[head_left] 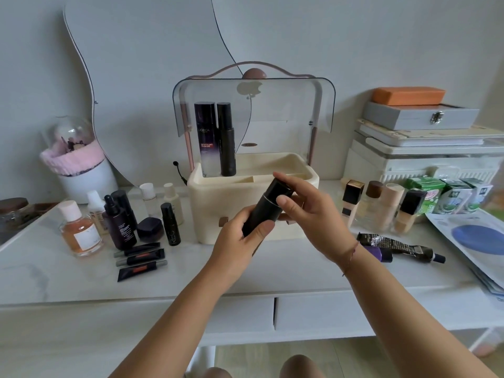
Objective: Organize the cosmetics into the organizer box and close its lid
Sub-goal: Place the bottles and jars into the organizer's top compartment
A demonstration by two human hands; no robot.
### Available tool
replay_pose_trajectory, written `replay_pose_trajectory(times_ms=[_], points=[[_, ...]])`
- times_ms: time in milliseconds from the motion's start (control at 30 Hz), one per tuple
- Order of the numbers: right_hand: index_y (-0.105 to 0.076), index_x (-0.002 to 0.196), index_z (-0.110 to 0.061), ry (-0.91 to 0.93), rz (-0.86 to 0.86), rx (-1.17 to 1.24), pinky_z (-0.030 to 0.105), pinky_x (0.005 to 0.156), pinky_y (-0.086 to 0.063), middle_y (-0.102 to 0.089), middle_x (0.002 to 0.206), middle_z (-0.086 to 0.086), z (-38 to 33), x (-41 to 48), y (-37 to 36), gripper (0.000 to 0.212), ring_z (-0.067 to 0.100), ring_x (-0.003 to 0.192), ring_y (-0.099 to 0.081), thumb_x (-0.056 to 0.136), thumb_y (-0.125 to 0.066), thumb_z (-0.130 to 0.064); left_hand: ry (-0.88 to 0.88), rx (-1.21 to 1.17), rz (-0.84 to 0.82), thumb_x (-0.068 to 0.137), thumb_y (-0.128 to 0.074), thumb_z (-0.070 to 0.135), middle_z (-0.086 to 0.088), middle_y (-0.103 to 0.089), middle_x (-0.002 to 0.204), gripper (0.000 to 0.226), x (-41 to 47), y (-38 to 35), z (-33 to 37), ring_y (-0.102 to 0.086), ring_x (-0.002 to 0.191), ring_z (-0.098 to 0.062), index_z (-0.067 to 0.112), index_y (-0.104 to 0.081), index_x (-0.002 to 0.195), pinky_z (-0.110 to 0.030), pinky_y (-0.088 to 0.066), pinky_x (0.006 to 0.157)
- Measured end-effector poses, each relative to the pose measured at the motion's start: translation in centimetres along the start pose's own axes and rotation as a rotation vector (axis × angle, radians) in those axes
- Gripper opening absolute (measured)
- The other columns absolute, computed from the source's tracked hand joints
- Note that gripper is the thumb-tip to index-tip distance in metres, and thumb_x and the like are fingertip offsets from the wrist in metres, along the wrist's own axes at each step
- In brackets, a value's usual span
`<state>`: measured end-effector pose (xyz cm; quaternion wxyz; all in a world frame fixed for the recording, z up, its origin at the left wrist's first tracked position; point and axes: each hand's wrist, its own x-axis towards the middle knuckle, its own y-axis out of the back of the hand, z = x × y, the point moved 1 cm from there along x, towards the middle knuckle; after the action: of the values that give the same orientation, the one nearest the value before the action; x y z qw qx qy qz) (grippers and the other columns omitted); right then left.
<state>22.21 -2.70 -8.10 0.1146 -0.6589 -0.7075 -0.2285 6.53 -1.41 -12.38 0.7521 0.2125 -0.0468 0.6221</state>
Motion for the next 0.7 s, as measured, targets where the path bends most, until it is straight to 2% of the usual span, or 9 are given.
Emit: replay_pose_trajectory(times_ms=[100, 167, 233, 300, 400, 500, 567, 633, 700], points=[[-0.052, 0.130, -0.026, -0.004, -0.003, -0.021, 0.023, 0.073, -0.056, -0.064, 0.114, -0.004, -0.3, 0.3, -0.1, 0.039, 0.015, 0.098, -0.067, 0.093, -0.055, -0.011, 0.013, -0.033, 0.037, 0.078, -0.058, 0.052, 0.013, -0.062, 0.072, 0.039, 0.2, -0.4, 0.1, -0.056, 0.068, -0.009, 0.029, -0.060, 0.110, -0.022, -0.039, 0.060], [-0.050, 0.132, -0.027, -0.017, -0.031, 0.001, 0.028, 0.075, -0.058, -0.063, 0.117, 0.000, -0.4, 0.5, -0.4, 0.043, 0.016, 0.098, -0.067, 0.093, -0.056, -0.009, 0.006, -0.051, 0.072, 0.078, -0.060, 0.053, 0.011, -0.062, 0.070, 0.035, 0.2, -0.5, 0.1, -0.058, 0.067, -0.015, 0.031, -0.061, 0.106, -0.028, -0.042, 0.059], [-0.046, 0.135, -0.028, -0.010, -0.037, 0.022, 0.022, 0.070, -0.055, -0.060, 0.122, 0.004, -0.7, 0.9, -0.6, 0.050, 0.014, 0.095, -0.068, 0.091, -0.059, -0.007, -0.012, -0.087, 0.097, 0.080, -0.063, 0.052, 0.008, -0.059, 0.065, 0.032, 0.4, -0.4, 0.7, -0.057, 0.059, -0.018, 0.030, -0.061, 0.103, -0.029, -0.042, 0.054], [-0.040, 0.138, -0.032, -0.008, -0.017, 0.057, 0.018, 0.071, -0.053, -0.060, 0.123, 0.004, -1.3, 1.7, -0.9, 0.061, 0.012, 0.095, -0.068, 0.087, -0.063, -0.006, -0.029, -0.121, 0.127, 0.083, -0.063, 0.045, 0.007, -0.054, 0.062, 0.028, 0.9, -0.4, 1.8, -0.048, 0.049, -0.008, 0.023, -0.060, 0.099, -0.020, -0.037, 0.047], [-0.039, 0.139, -0.024, -0.009, 0.049, 0.113, 0.028, 0.081, -0.055, -0.068, 0.112, 0.005, -2.6, 3.6, -1.5, 0.067, 0.013, 0.095, -0.069, 0.082, -0.070, -0.006, -0.069, -0.107, 0.207, 0.084, -0.062, 0.043, 0.010, -0.058, 0.073, 0.030, 2.0, 0.1, 3.9, -0.054, 0.056, 0.000, 0.021, -0.054, 0.103, -0.014, -0.040, 0.046], [-0.052, 0.128, -0.009, 0.055, 0.099, 0.102, 0.036, 0.081, -0.057, -0.070, 0.106, 0.007, -4.6, 6.3, -1.7, 0.053, 0.016, 0.093, -0.070, 0.079, -0.072, -0.005, -0.160, -0.022, 0.280, 0.083, -0.058, 0.047, 0.013, -0.062, 0.097, 0.040, 3.2, 1.6, 5.0, -0.060, 0.081, 0.003, 0.024, -0.049, 0.114, -0.017, -0.050, 0.066], [-0.058, 0.120, -0.006, 0.120, 0.178, 0.080, 0.037, 0.087, -0.056, -0.070, 0.108, 0.007, -5.6, 8.4, -1.2, 0.044, 0.018, 0.095, -0.069, 0.078, -0.072, -0.003, -0.229, 0.117, 0.317, 0.086, -0.053, 0.048, 0.014, -0.060, 0.111, 0.041, 4.0, 3.2, 4.6, -0.056, 0.102, 0.002, 0.023, -0.052, 0.118, -0.017, -0.046, 0.083], [-0.060, 0.117, -0.009, 0.164, 0.242, -0.019, 0.033, 0.089, -0.055, -0.069, 0.108, 0.003, -5.6, 10.6, -0.7, 0.042, 0.016, 0.096, -0.068, 0.077, -0.073, -0.006, -0.251, 0.274, 0.336, 0.088, -0.048, 0.049, 0.014, -0.058, 0.114, 0.039, 4.6, 4.7, 3.3, -0.050, 0.113, -0.005, 0.024, -0.058, 0.116, -0.023, -0.040, 0.092], [-0.058, 0.118, -0.012, 0.164, 0.251, -0.122, 0.030, 0.090, -0.054, -0.067, 0.108, -0.002, -4.5, 12.6, -0.5, 0.044, 0.014, 0.098, -0.066, 0.077, -0.073, -0.007, -0.254, 0.403, 0.329, 0.087, -0.047, 0.048, 0.011, -0.061, 0.110, 0.039, 5.0, 5.7, 1.6, -0.051, 0.114, -0.012, 0.022, -0.064, 0.111, -0.036, -0.040, 0.100]])
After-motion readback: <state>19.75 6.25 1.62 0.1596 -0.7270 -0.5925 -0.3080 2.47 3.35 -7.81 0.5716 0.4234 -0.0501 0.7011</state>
